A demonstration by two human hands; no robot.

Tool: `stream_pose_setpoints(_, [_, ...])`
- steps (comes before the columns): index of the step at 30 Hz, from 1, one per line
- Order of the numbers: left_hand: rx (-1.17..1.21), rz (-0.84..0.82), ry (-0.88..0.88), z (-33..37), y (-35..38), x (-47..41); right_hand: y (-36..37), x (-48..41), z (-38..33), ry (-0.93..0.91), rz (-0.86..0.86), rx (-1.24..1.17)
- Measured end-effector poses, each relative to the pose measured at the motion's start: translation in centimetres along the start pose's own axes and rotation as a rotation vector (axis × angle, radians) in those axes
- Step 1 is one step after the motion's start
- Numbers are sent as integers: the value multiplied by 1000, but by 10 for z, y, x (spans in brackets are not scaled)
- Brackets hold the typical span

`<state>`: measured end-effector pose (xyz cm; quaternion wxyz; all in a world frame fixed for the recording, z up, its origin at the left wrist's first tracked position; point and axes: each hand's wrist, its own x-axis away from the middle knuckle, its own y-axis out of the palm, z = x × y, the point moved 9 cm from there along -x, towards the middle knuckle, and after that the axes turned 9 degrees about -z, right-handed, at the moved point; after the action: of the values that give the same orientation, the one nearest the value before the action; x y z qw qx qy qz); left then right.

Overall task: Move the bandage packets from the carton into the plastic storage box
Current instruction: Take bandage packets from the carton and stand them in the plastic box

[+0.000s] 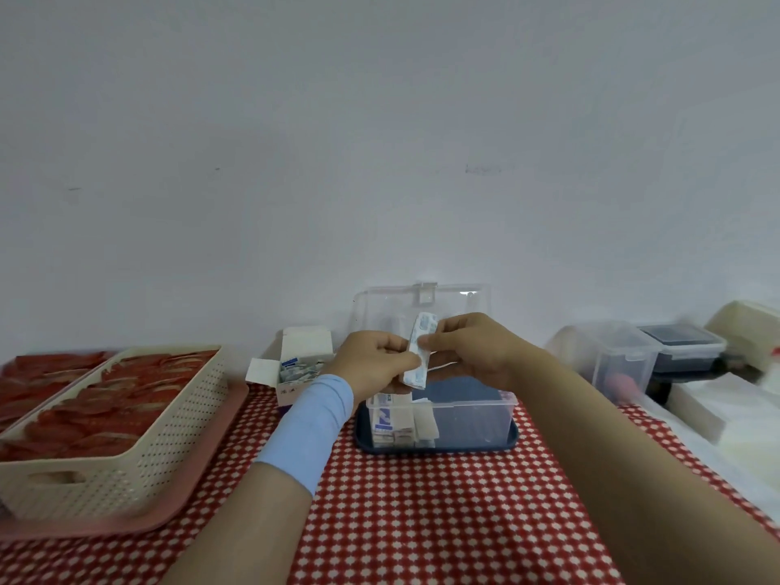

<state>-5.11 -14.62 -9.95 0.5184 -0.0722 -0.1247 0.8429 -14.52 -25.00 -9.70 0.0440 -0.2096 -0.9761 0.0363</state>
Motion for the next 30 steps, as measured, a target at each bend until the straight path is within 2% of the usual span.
stream_pose_setpoints(2, [-136, 1, 14, 2, 0, -7, -13, -4, 3, 7, 93, 59])
stream_pose_setpoints(4, [-467, 8, 47, 7, -1, -13, -30, -7, 8, 22, 239, 193])
stream_pose_setpoints(6, [-682, -36, 58, 6, 2, -18, -42, -10, 16, 58, 350, 375])
stream_pose_setpoints(8, [-823, -165, 33, -3, 13, -22, -43, -17, 29, 132, 356, 510])
stream_pose_setpoints(10, [-1036, -294, 0, -16, 26, -22, -35, -25, 47, 237, 288, 603])
stream_pose_setpoints(12, [-1184, -351, -29, -27, 32, -22, -28, -33, 58, 313, 233, 669])
stream_pose_setpoints(18, [-1231, -403, -39, -45, 33, -22, -18, -43, 64, 515, 129, 803])
stream_pose_setpoints(23, [-1238, -391, -19, -55, 30, -30, -7, -43, 84, 721, -20, 752])
stream_pose_setpoints(30, [-1327, -385, 136, -44, 44, -25, -5, -48, 84, 737, -16, 839])
